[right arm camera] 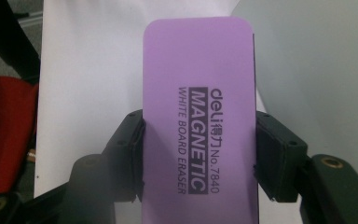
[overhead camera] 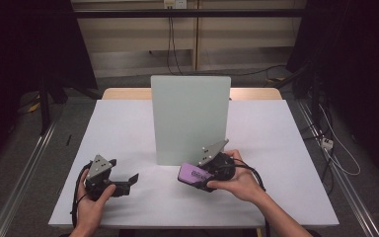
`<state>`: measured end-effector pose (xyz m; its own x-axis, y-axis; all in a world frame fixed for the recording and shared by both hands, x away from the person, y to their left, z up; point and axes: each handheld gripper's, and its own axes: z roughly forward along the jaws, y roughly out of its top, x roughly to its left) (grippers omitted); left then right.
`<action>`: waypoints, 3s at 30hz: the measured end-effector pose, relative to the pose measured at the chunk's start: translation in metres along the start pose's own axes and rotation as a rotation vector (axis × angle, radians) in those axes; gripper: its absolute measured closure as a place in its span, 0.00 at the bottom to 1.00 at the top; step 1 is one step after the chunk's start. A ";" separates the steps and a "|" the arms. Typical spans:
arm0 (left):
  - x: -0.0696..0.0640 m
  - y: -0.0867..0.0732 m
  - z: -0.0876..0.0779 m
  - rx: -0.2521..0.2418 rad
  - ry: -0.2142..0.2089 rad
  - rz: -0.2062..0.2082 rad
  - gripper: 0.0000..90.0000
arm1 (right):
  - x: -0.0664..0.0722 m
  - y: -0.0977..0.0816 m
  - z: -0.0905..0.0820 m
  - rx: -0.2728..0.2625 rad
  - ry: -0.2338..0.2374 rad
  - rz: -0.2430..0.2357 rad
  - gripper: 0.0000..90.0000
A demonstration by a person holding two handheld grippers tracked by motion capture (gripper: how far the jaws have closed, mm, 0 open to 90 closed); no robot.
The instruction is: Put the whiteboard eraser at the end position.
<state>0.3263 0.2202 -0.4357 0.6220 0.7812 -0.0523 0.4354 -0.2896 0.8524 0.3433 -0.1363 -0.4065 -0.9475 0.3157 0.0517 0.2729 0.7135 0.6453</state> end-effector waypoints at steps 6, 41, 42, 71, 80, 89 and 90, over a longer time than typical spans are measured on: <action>0.000 0.000 0.001 0.005 0.000 0.006 0.05 | 0.004 0.000 0.011 0.037 0.030 -0.017 0.46; 0.000 0.000 0.000 0.002 -0.002 0.002 0.05 | 0.008 -0.006 0.038 0.099 0.059 -0.018 0.45; 0.000 0.000 0.000 0.003 -0.002 0.001 0.05 | 0.008 -0.007 0.038 0.097 0.057 -0.015 0.45; 0.001 0.000 0.000 0.003 0.005 -0.001 0.05 | 0.005 -0.008 0.026 -0.011 0.008 0.071 0.11; 0.001 0.001 -0.001 -0.003 0.005 -0.002 0.05 | 0.006 -0.012 0.018 -0.063 -0.036 0.083 0.08; 0.001 0.001 -0.001 -0.004 0.001 -0.002 0.05 | 0.004 -0.018 0.008 -0.108 -0.101 0.144 0.11; 0.000 0.001 -0.001 -0.004 0.001 -0.005 0.05 | 0.004 -0.019 0.007 -0.114 -0.110 0.149 0.11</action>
<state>0.3266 0.2207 -0.4347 0.6191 0.7834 -0.0554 0.4353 -0.2836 0.8544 0.3354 -0.1448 -0.4240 -0.8726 0.4828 0.0736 0.3820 0.5807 0.7189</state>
